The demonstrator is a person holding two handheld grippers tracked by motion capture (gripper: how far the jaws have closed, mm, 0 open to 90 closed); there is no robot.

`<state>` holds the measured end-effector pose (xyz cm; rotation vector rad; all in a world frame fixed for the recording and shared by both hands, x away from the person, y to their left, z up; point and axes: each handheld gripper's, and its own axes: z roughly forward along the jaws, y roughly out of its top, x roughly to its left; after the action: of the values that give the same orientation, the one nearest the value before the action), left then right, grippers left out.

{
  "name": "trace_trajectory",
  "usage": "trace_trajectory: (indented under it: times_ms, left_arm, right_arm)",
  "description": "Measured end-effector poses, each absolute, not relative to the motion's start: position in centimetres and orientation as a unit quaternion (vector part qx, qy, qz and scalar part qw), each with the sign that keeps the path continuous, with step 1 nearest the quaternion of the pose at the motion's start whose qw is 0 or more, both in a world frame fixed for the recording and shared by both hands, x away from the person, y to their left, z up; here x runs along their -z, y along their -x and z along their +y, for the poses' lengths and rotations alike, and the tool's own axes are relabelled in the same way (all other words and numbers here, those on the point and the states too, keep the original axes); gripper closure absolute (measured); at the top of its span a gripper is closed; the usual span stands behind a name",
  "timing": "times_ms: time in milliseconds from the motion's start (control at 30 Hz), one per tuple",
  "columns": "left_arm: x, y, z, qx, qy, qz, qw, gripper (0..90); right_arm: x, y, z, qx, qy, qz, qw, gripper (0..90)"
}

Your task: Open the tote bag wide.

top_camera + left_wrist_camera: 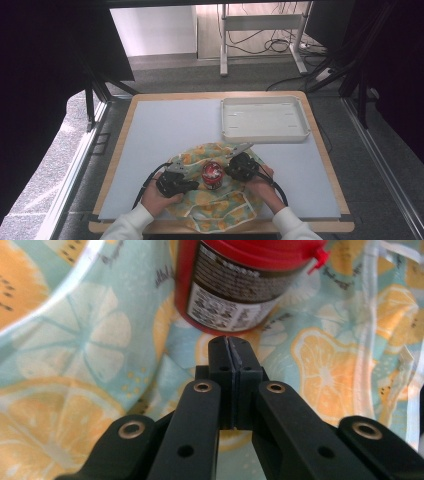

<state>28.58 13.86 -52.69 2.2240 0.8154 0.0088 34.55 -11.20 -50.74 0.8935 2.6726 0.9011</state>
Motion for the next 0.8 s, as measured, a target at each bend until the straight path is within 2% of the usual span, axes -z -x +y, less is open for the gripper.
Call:
trace_trajectory:
  times_ms: [200, 500, 800]
  left_arm:
    - [53.2, -28.1, 13.4, 0.009, -0.875, 0.312, 0.370, 90.0]
    - [53.5, -28.1, 13.3, 0.015, -0.879, 0.309, 0.363, 90.0]
    - [53.3, -28.0, 13.6, 0.008, -0.876, 0.311, 0.368, 90.0]
  right_arm:
    - [51.3, -36.7, -10.9, -0.304, -0.323, 0.891, 0.098, 88.3]
    - [52.1, -39.2, -12.0, -0.322, -0.367, 0.869, 0.083, 88.5]
    - [51.2, -38.5, -12.1, -0.346, -0.355, 0.865, 0.083, 88.4]
